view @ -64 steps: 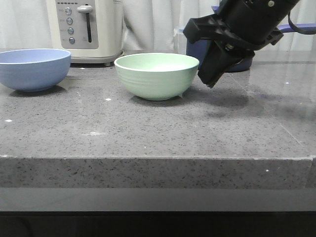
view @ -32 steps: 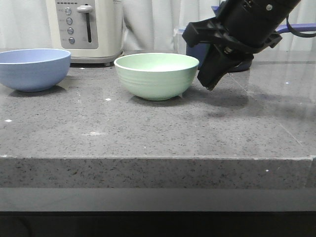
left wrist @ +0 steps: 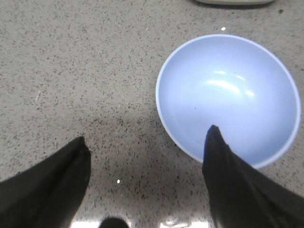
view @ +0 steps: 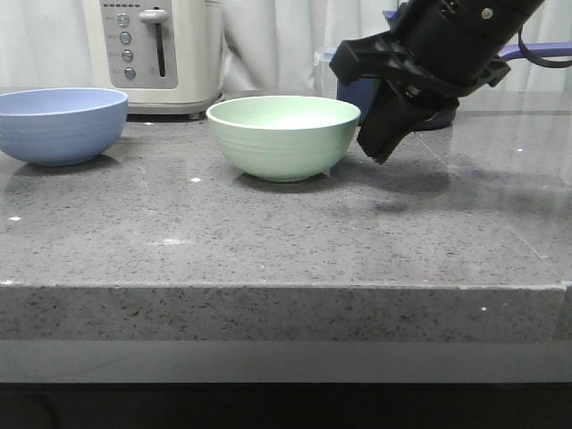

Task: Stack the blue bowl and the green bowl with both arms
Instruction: 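Grasp the rim of the light blue bowl with the left gripper, then lift the blue bowl and carry it over the green bowl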

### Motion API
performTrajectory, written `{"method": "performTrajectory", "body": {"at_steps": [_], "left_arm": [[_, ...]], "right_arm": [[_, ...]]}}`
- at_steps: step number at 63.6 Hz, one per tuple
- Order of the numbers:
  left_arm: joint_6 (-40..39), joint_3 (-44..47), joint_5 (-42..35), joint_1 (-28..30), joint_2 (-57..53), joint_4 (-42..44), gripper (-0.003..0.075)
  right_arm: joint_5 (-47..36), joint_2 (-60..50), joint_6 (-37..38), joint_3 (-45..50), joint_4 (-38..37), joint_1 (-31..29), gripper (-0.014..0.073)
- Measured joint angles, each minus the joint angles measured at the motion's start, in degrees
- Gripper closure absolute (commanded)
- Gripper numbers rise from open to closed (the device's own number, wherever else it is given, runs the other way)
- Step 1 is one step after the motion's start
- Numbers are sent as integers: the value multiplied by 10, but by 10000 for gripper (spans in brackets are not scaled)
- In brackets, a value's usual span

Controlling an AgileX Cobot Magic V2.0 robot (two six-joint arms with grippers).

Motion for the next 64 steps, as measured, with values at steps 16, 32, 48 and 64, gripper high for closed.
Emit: {"method": "performTrajectory", "body": {"at_steps": [16, 32, 48, 64], "left_arm": [[0, -69, 23, 1, 109, -7, 229], [-1, -103, 23, 1, 189, -24, 242], [-1, -108, 10, 1, 225, -32, 542], [-2, -108, 2, 1, 229, -34, 739]], "right_arm": [[0, 0, 0, 0, 0, 0, 658], [0, 0, 0, 0, 0, 0, 658], [0, 0, 0, 0, 0, 0, 658], [0, 0, 0, 0, 0, 0, 658]]}}
